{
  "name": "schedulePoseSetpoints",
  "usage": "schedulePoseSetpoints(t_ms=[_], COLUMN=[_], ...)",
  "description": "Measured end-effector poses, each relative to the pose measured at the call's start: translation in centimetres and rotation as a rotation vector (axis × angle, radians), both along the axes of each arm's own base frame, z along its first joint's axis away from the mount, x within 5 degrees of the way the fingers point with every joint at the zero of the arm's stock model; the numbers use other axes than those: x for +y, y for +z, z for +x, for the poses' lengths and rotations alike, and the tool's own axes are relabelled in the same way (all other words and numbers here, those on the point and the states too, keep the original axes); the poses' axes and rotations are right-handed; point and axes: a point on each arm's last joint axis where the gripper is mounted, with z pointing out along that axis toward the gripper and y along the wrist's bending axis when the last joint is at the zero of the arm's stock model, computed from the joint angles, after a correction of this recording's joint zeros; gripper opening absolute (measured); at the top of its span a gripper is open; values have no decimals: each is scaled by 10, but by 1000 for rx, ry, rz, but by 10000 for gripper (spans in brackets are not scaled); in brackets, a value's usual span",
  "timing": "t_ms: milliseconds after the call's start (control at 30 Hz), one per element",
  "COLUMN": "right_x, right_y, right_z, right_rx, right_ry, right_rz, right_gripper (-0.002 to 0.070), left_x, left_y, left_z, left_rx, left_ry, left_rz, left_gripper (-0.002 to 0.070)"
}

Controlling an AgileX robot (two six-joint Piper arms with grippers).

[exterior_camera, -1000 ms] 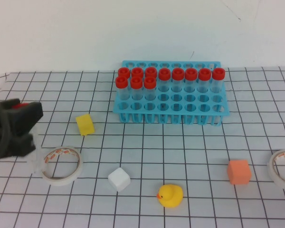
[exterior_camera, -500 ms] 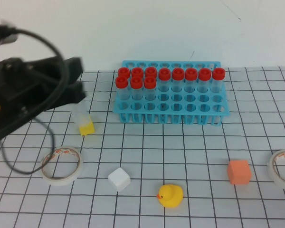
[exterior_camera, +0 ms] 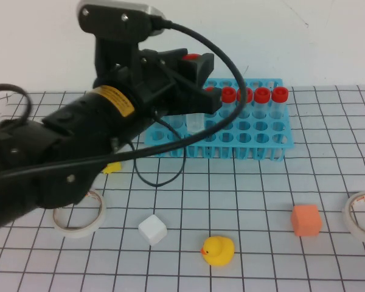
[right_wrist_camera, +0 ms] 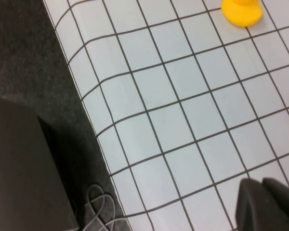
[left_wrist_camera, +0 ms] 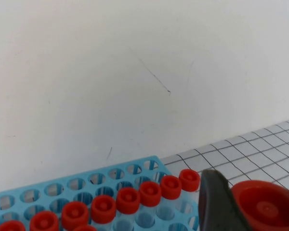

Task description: Place the test tubes

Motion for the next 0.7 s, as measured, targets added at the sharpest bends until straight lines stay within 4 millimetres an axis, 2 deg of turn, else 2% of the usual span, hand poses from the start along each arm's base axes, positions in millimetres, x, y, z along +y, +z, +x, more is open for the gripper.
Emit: schedulePoseSetpoints(t_ms=[300, 500, 700], right_x=[0, 0, 0], right_y=[0, 0, 0], right_z=[0, 0, 0], right_rx=[0, 0, 0], right_ry=[0, 0, 0], right_rz=[0, 0, 0], right_gripper=[-1, -1, -1], left_x=[-16, -33, -47], left_y=[-24, -61, -104], left_z=[24, 49, 70], left_rx=[-96, -208, -201], left_ry=[13, 27, 30], left_rz=[-23, -34, 28], left_gripper=[263, 263, 263])
